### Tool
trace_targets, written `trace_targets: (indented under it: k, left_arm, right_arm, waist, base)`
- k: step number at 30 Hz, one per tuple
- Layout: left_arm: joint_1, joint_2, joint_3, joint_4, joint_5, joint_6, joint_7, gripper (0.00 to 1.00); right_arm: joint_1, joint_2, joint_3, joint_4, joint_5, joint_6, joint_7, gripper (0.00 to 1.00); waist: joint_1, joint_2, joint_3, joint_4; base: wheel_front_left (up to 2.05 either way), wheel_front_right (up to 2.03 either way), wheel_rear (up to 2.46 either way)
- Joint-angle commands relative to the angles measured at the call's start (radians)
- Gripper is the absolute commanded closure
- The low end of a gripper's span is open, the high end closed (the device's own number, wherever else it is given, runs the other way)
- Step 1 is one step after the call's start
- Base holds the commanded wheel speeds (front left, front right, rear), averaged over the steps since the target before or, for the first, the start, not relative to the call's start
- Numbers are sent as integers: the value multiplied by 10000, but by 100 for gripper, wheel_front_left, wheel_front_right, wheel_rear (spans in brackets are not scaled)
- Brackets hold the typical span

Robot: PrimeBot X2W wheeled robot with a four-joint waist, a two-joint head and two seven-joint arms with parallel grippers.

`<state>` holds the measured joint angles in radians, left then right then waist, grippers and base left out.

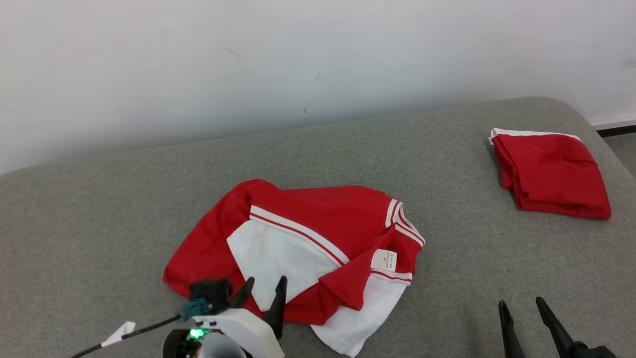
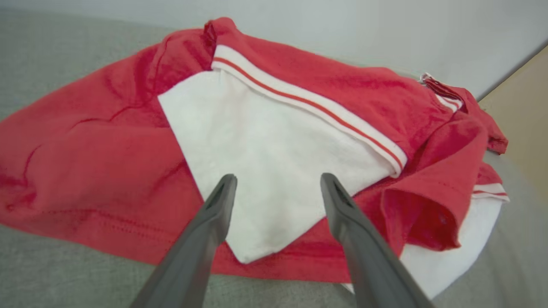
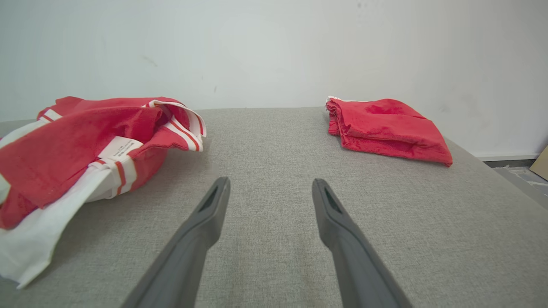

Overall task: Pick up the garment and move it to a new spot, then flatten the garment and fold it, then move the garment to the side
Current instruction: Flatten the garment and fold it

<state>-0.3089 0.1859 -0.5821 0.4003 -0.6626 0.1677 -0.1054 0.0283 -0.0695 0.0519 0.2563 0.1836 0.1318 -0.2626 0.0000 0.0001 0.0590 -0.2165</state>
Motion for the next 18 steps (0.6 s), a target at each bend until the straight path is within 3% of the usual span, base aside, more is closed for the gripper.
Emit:
trace_targets:
  k: [1, 6, 18]
  left_arm:
    - [122, 60, 10, 157, -114, 27, 57, 0]
    - [68, 133, 50, 761, -72, 149, 30, 0]
    - [-502, -8, 149, 1425, -308, -167, -140, 0]
  right_arm:
    - [15, -85, -28, -41, -17, -22, -27, 0]
    - [-65, -63, -83, -82, 22, -22, -27, 0]
    - [-338, 35, -25, -131, 12, -22, -27, 0]
  waist:
    - [0, -1, 103, -62]
    - [0, -1, 411, -148]
    - [0, -1, 985, -178]
  base:
    - [0, 0, 0]
    - [0, 0, 0]
    - [0, 0, 0]
